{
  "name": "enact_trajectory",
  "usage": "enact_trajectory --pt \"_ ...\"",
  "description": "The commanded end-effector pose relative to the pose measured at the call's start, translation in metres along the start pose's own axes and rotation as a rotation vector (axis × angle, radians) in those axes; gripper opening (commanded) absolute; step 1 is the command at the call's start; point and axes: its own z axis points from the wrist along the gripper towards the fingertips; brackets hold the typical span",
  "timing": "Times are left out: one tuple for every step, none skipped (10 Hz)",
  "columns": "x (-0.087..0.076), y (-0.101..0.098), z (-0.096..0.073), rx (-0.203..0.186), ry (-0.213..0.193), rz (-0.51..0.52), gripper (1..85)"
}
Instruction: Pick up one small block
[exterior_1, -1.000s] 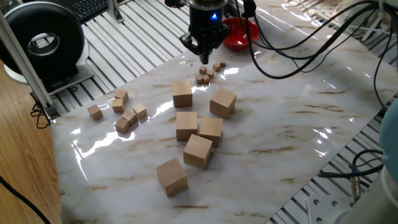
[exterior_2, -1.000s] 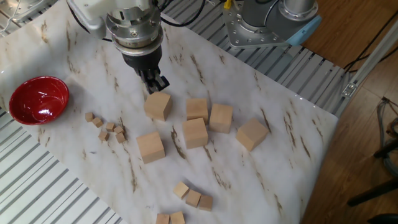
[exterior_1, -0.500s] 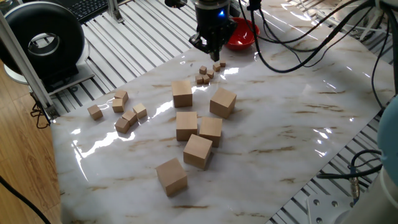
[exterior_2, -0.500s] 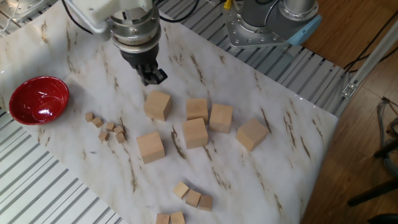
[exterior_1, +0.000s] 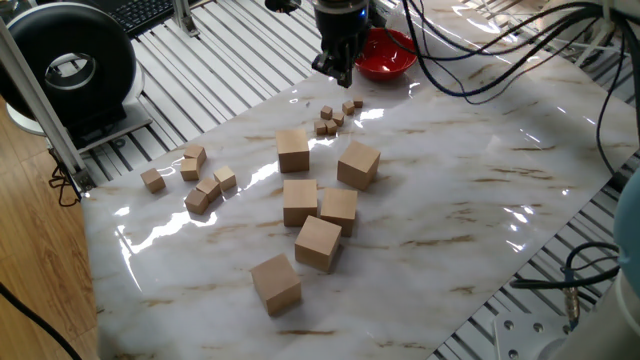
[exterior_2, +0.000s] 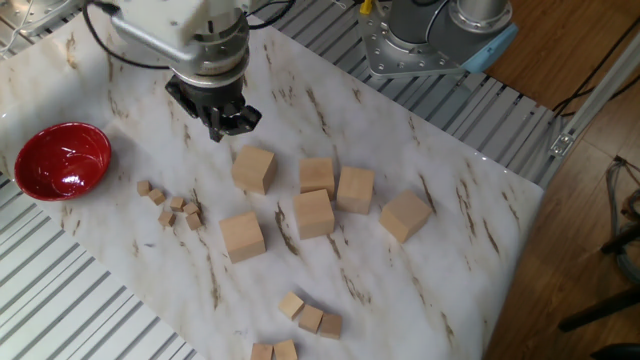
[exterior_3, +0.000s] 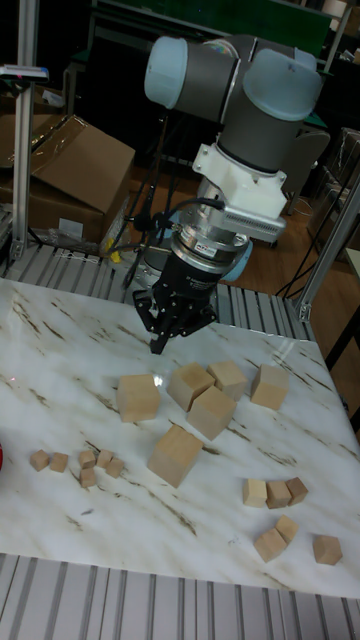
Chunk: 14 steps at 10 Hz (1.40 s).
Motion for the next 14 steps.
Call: enact_trajectory --pt "-0.006 0.013 -0.002 -0.045 -0.012 -0.116 1.0" --pt "-0.015 0.013 -0.003 -0.045 -0.046 -0.111 1.0" --pt "-0.023 0.009 -0.003 -0.028 -0.077 -0.092 1.0" --pt "-0.041 0.009 -0.005 -0.025 -0.147 -0.055 1.0" --pt "-0.043 0.016 -0.005 -0.057 -0.153 -0.011 1.0" --pt "-0.04 0.017 -0.005 -0.063 -0.141 0.01 1.0" --pt "-0.038 0.005 -0.004 -0.014 -0.132 -0.021 1.0" --pt "-0.036 0.004 -0.004 -0.011 -0.129 -0.038 1.0" --pt "-0.036 0.001 -0.004 0.005 -0.127 -0.061 1.0" --pt "-0.038 0.001 -0.004 0.003 -0.135 -0.059 1.0" --pt "-0.038 0.001 -0.004 0.004 -0.132 -0.083 1.0" --pt "-0.036 0.003 -0.002 -0.006 -0.116 -0.145 1.0" --pt "-0.037 0.003 0.0 -0.003 -0.106 -0.238 1.0" --pt "-0.037 0.002 0.005 -0.004 -0.088 -0.349 1.0"
